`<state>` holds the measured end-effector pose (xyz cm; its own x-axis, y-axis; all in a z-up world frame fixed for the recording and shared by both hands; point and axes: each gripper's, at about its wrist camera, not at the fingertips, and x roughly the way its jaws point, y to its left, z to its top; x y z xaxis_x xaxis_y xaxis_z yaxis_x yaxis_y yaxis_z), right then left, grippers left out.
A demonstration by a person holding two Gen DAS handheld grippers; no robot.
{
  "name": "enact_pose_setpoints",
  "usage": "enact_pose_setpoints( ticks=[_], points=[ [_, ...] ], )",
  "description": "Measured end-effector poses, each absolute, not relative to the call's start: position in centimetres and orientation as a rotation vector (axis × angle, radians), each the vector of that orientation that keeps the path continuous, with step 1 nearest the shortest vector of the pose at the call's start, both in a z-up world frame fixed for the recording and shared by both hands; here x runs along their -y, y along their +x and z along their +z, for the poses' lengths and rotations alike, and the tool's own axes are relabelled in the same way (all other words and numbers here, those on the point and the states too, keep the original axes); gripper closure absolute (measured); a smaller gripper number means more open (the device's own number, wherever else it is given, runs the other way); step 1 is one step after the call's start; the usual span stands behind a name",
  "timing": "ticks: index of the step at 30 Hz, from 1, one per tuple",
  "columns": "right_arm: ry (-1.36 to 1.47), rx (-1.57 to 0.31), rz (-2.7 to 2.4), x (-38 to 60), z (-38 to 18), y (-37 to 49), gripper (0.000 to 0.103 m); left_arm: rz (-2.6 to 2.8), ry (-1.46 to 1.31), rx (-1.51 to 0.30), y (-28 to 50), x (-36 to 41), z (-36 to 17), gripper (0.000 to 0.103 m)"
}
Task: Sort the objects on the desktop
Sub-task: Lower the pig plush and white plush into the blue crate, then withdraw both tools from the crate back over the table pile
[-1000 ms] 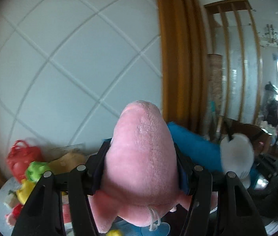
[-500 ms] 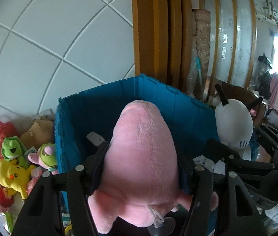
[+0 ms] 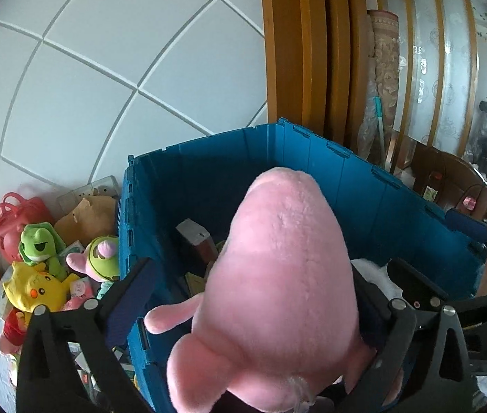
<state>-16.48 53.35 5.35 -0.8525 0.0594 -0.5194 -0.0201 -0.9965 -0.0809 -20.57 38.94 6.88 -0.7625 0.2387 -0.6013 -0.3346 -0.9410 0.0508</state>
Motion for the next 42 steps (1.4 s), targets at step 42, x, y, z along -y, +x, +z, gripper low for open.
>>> enact_pose_setpoints(
  ticks=[42],
  points=[
    [-0.885, -0.007, 2.951, -54.0, 4.5, -15.8, 0.000, 2.658, -0.939, -0.265, -21.5, -37.8, 6.0, 0.000]
  ],
)
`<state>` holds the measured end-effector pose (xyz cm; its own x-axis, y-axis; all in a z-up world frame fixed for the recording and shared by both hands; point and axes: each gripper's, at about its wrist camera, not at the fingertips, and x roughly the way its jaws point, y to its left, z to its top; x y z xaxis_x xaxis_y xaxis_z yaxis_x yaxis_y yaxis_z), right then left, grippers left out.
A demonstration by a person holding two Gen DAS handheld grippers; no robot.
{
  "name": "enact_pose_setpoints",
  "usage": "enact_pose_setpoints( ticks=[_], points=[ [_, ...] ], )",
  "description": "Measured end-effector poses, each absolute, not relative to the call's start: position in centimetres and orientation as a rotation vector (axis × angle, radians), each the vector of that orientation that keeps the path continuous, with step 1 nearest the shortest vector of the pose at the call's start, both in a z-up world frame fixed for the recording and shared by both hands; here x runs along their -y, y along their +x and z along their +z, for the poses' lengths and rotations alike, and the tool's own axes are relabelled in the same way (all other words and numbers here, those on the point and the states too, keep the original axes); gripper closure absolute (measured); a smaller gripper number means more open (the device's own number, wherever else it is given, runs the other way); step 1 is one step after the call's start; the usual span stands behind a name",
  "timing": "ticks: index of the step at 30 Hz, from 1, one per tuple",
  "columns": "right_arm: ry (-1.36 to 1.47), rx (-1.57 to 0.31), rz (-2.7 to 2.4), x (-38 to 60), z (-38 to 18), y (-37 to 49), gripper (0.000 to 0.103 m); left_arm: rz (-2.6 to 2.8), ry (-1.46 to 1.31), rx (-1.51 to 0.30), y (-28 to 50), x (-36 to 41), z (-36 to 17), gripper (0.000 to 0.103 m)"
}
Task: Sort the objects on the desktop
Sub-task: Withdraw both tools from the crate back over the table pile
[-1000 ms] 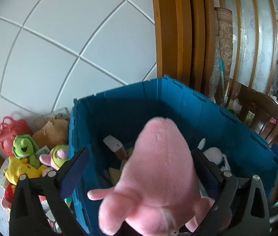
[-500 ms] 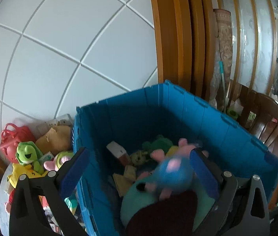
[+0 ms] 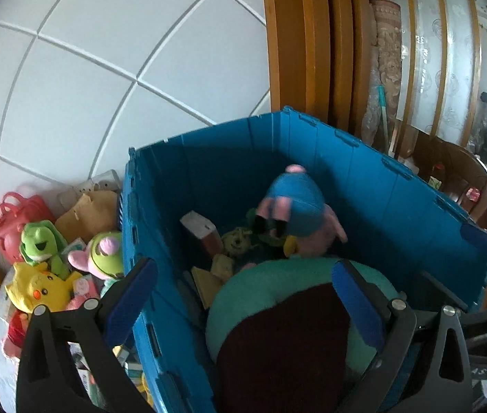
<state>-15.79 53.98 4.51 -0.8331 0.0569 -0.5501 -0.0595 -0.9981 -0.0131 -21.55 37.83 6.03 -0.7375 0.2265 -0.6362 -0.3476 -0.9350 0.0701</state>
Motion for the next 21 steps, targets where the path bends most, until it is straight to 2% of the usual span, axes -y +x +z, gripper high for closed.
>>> enact_pose_setpoints(
  ticks=[12, 21],
  points=[
    [-0.872, -0.068, 2.934, -52.3, 4.3, -13.1, 0.000, 2.647, -0.878, -0.165, -16.6, -32.8, 6.4, 0.000],
    [-0.796, -0.064, 2.953, -43.8, 5.3, -9.2, 0.000, 2.670, -0.811, -0.147, -12.2, -23.6, 6.2, 0.000]
  ],
)
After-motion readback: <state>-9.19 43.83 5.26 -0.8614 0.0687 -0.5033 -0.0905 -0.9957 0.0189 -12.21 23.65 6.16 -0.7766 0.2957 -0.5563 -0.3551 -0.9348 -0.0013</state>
